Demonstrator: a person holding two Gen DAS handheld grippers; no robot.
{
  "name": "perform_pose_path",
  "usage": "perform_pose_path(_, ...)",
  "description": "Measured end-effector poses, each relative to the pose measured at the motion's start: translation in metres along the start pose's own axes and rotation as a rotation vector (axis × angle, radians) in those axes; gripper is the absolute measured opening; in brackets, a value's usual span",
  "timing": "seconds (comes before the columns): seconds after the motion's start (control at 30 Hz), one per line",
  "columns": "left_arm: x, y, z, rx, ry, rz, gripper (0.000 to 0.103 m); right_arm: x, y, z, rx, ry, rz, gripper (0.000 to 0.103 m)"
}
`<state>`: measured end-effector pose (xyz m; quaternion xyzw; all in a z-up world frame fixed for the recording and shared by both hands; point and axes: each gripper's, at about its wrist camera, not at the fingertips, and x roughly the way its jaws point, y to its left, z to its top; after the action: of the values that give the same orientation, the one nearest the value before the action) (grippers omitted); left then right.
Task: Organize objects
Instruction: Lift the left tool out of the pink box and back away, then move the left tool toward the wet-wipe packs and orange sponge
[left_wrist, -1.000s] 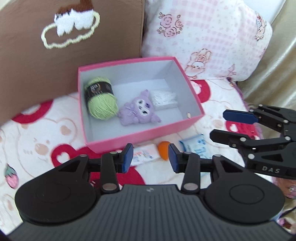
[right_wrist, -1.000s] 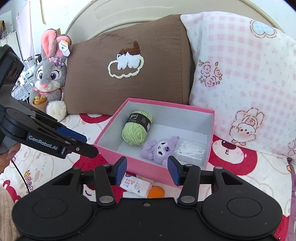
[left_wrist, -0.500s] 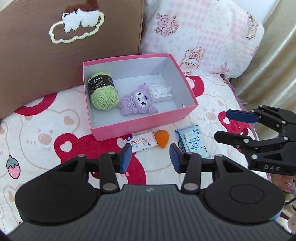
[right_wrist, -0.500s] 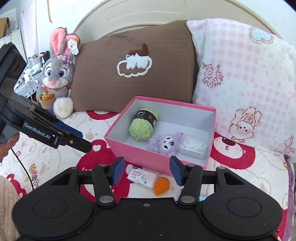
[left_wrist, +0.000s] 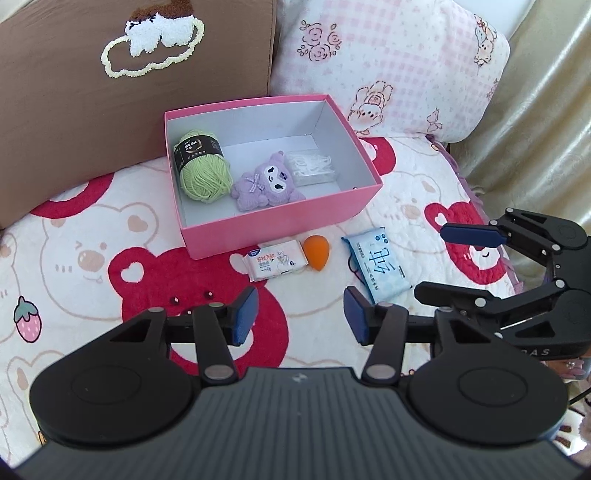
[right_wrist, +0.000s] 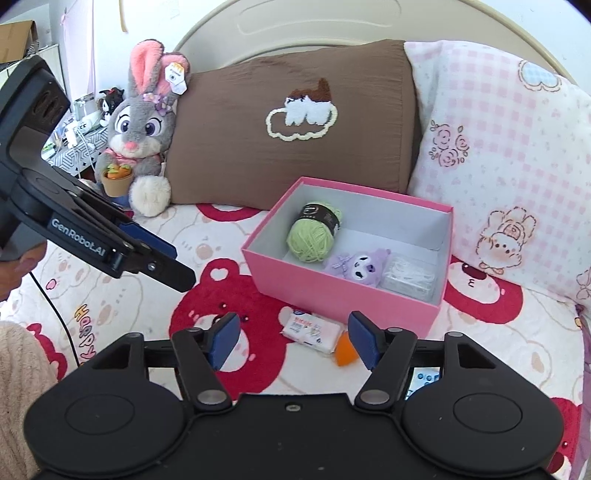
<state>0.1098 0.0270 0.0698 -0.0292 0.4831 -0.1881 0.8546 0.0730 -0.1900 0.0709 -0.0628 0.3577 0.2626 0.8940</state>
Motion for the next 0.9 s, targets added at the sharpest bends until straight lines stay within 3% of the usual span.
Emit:
perform_pose_path(0.2,0.01,0.0,-0.01,0.0,-0.008,-0.025,0.06,0.007,0.008,-0.012,0.002,0.021,0.02,0.073)
perform_pose_path(0.37,0.025,0.006,-0.015,-0.077,0.029,-0.091,0.065,0.004,0.02,-0.016,-0.052,0.013,0.011,0.087)
perform_pose_path(0.43,0.03,0.005,-0.016,-0.081,0.039,-0.085,0.067,0.004,0.021,-0.016,-0.057,0.003,0.015,0.091)
perform_pose_path(0.57,0.036,0.006,-0.017,-0.107,0.038,-0.102,0.069,0.013,0.024,-0.019,-0.07,0.013,0.023,0.092)
perform_pose_path(0.67,0.041,0.006,-0.019,-0.106,0.032,-0.109,0.079,0.023,0.024,-0.022,-0.066,0.018,0.047,0.092)
perform_pose_path(0.9,0.06,0.014,-0.024,-0.134,-0.003,-0.083,0.087,0.055,0.012,-0.028,0.034,0.044,0.171,0.092)
